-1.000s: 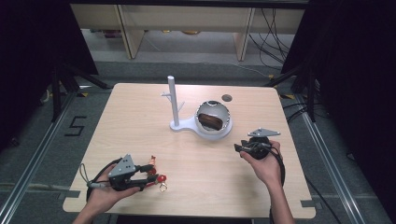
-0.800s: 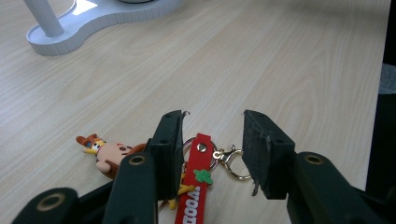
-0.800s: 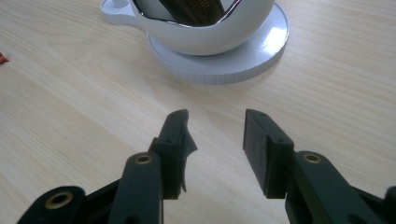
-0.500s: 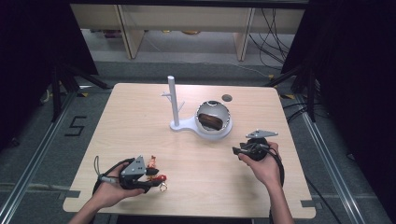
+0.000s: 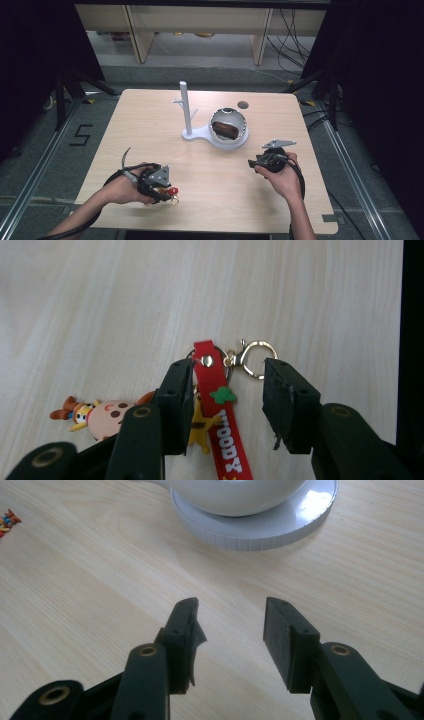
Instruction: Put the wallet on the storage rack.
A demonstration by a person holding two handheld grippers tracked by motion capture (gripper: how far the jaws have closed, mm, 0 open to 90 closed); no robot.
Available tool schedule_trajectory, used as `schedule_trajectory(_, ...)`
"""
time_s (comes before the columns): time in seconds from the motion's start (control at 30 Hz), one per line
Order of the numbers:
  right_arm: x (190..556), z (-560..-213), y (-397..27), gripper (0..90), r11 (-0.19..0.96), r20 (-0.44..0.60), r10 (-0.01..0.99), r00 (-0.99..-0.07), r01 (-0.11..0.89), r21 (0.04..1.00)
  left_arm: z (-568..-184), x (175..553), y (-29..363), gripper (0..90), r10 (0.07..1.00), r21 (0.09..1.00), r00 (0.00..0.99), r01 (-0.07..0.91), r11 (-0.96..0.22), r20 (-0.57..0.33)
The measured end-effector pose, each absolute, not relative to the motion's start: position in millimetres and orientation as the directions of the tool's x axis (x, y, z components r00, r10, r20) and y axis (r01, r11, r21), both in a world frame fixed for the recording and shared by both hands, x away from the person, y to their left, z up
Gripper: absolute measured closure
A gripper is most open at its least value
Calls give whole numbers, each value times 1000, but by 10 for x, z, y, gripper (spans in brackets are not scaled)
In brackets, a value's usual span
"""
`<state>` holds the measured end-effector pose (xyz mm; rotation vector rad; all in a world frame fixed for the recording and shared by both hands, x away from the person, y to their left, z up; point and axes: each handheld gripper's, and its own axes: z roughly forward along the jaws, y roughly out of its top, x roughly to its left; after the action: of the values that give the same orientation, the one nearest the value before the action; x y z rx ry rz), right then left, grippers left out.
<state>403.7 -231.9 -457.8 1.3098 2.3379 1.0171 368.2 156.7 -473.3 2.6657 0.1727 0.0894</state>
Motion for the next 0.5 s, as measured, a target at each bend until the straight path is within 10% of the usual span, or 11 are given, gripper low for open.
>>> schedule_trajectory(0.5,4019,-4612,-2307,558,308,136,837,-530,662,683,-4811,3862,1350,452,8,275,1000,15,-961,-27)
